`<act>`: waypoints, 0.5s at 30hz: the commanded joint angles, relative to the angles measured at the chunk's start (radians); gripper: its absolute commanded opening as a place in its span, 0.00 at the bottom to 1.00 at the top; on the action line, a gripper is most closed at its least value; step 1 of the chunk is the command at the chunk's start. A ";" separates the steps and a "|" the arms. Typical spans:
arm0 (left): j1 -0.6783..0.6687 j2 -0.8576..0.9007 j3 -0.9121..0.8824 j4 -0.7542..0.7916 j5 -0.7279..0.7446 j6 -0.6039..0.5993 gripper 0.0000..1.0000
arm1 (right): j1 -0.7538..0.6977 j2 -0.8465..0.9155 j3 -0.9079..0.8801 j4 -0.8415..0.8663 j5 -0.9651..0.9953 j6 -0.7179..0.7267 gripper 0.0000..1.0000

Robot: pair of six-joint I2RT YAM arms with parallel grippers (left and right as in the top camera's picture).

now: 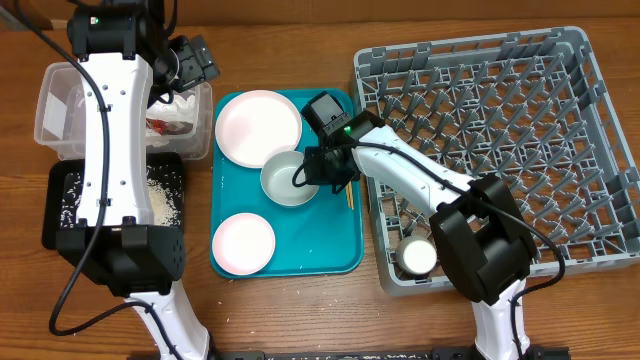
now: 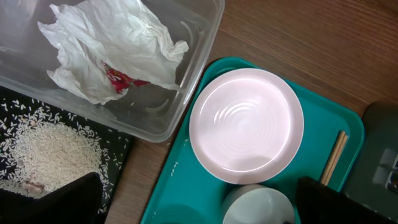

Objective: Sort waste into correct bins and load items into the dishwasher
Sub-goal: 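Grasp the empty bowl with the right gripper and lift it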

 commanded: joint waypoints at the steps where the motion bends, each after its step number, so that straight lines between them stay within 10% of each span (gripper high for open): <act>1: -0.005 -0.008 0.016 0.003 -0.016 -0.006 1.00 | -0.005 -0.028 0.045 -0.033 -0.006 -0.001 0.04; 8: -0.005 -0.008 0.016 0.003 -0.016 -0.006 1.00 | -0.053 -0.230 0.302 -0.225 0.140 -0.007 0.04; 15: -0.005 -0.008 0.016 0.003 -0.016 -0.006 1.00 | -0.127 -0.265 0.321 -0.270 0.891 0.057 0.04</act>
